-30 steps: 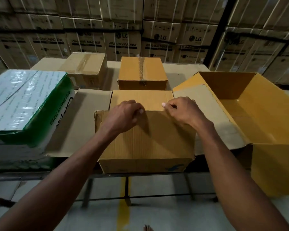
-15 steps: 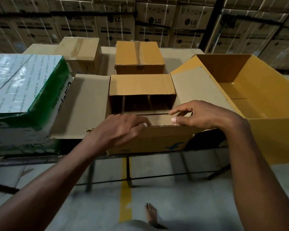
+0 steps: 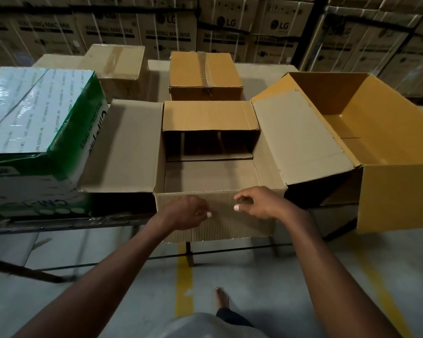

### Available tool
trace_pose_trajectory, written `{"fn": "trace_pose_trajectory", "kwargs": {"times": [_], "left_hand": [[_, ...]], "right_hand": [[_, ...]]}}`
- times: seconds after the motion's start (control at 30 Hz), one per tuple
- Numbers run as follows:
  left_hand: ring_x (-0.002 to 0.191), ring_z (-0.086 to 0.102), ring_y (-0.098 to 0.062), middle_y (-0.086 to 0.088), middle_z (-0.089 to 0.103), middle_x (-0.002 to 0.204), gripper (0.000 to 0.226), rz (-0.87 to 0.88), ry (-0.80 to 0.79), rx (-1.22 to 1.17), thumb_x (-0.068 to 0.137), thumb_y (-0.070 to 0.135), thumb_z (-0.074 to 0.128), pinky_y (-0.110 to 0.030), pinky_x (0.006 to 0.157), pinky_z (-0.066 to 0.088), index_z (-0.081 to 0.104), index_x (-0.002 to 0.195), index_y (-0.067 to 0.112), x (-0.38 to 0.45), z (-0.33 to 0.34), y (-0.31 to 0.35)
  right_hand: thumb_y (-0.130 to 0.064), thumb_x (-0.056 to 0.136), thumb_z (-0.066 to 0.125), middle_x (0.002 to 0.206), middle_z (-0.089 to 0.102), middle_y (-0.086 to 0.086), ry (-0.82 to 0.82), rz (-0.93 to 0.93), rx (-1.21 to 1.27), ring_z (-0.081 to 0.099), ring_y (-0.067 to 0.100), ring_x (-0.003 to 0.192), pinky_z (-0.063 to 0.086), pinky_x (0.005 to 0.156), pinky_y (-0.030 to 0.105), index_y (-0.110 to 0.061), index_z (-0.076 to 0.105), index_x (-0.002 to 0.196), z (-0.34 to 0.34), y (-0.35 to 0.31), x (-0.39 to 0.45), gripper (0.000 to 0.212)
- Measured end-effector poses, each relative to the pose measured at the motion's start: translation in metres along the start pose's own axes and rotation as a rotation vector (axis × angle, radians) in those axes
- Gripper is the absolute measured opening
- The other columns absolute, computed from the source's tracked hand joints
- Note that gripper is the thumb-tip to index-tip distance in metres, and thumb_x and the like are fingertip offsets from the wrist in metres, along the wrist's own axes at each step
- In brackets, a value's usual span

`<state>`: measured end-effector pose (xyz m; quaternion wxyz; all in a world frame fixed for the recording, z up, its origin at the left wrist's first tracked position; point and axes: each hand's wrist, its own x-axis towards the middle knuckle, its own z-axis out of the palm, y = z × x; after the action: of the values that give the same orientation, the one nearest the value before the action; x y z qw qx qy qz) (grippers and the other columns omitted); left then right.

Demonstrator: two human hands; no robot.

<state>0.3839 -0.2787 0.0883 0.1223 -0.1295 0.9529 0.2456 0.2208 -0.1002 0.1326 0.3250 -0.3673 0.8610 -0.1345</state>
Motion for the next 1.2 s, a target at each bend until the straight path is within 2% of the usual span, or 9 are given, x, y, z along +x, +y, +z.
{"fn": "trace_pose_trajectory", "kwargs": {"times": [0.1, 0.23, 0.33, 0.43, 0.57, 0.67, 0.8, 0.93, 1.2], "left_hand": [[0.093, 0.057, -0.004, 0.012, 0.064, 0.112, 0.024, 0.017, 0.072, -0.105, 0.101, 0.035, 0.057, -0.018, 0.070, 0.042, 0.065, 0.123, 0.026, -0.002, 0.009, -0.004], [0.091, 0.062, -0.005, 0.014, 0.067, 0.106, 0.023, 0.009, 0.150, -0.132, 0.100, 0.040, 0.058, -0.026, 0.073, 0.052, 0.067, 0.120, 0.032, 0.002, 0.003, -0.007], [0.088, 0.068, -0.008, 0.015, 0.074, 0.102, 0.026, -0.073, 0.360, -0.002, 0.099, 0.049, 0.053, -0.030, 0.071, 0.055, 0.070, 0.116, 0.037, 0.018, -0.013, -0.008], [0.088, 0.069, -0.011, 0.015, 0.075, 0.100, 0.028, -0.098, 0.499, 0.023, 0.100, 0.050, 0.052, -0.029, 0.068, 0.048, 0.072, 0.112, 0.035, 0.042, -0.029, -0.008], [0.094, 0.069, -0.011, 0.013, 0.074, 0.109, 0.028, -0.121, 0.471, -0.025, 0.100, 0.046, 0.055, -0.028, 0.067, 0.044, 0.071, 0.118, 0.033, 0.086, -0.043, -0.013], [0.115, 0.066, -0.017, 0.007, 0.068, 0.132, 0.042, -0.159, 0.417, -0.085, 0.099, 0.048, 0.056, -0.038, 0.086, 0.054, 0.060, 0.138, 0.031, 0.124, -0.045, -0.030], [0.138, 0.050, -0.023, -0.002, 0.048, 0.155, 0.065, -0.248, 0.317, -0.154, 0.098, 0.047, 0.058, -0.047, 0.104, 0.049, 0.037, 0.156, 0.028, 0.167, -0.054, -0.059], [0.149, 0.033, -0.026, -0.002, 0.028, 0.166, 0.075, -0.297, 0.315, -0.168, 0.097, 0.044, 0.061, -0.050, 0.110, 0.045, 0.024, 0.161, 0.029, 0.190, -0.066, -0.078], [0.153, 0.022, -0.031, -0.006, 0.021, 0.167, 0.078, -0.332, 0.596, -0.099, 0.098, 0.048, 0.057, -0.054, 0.108, 0.045, 0.013, 0.161, 0.033, 0.214, -0.101, -0.080]], "right_hand": [[-0.037, 0.097, 0.072, 0.138, 0.065, 0.000, 0.043, -0.002, 0.034, 0.061, 0.014, 0.117, 0.048, 0.097, 0.031, -0.023, 0.065, 0.137, 0.020, 0.009, 0.012, 0.043], [-0.039, 0.098, 0.069, 0.115, 0.073, -0.006, 0.101, -0.030, -0.014, 0.065, 0.010, 0.102, 0.054, 0.090, 0.033, -0.025, 0.075, 0.116, 0.018, 0.010, 0.024, 0.023], [-0.043, 0.099, 0.066, 0.108, 0.074, -0.008, 0.214, -0.073, -0.017, 0.065, 0.009, 0.094, 0.055, 0.087, 0.035, -0.024, 0.078, 0.107, 0.000, 0.000, 0.037, 0.023], [-0.042, 0.099, 0.066, 0.115, 0.073, -0.010, 0.308, -0.110, 0.024, 0.066, 0.010, 0.102, 0.054, 0.091, 0.035, -0.027, 0.076, 0.113, -0.016, -0.009, 0.061, 0.023], [-0.043, 0.098, 0.067, 0.139, 0.065, -0.006, 0.311, -0.122, -0.005, 0.062, 0.018, 0.123, 0.052, 0.100, 0.038, -0.033, 0.065, 0.135, -0.027, -0.011, 0.116, 0.039], [-0.041, 0.097, 0.069, 0.157, 0.050, 0.000, 0.246, -0.070, -0.037, 0.050, 0.025, 0.141, 0.046, 0.109, 0.042, -0.032, 0.048, 0.153, -0.033, -0.012, 0.160, 0.060], [-0.034, 0.098, 0.070, 0.170, 0.027, 0.001, 0.166, -0.028, -0.047, 0.034, 0.027, 0.153, 0.037, 0.119, 0.044, -0.029, 0.025, 0.164, -0.040, -0.009, 0.206, 0.080], [-0.031, 0.099, 0.068, 0.174, 0.008, -0.003, 0.168, -0.065, -0.134, 0.029, 0.031, 0.154, 0.036, 0.119, 0.049, -0.030, 0.013, 0.166, -0.046, -0.003, 0.232, 0.086], [-0.040, 0.101, 0.062, 0.174, 0.008, 0.004, 0.443, -0.187, -0.133, 0.030, 0.040, 0.152, 0.039, 0.115, 0.055, -0.041, 0.004, 0.164, -0.078, -0.009, 0.264, 0.086]]}}
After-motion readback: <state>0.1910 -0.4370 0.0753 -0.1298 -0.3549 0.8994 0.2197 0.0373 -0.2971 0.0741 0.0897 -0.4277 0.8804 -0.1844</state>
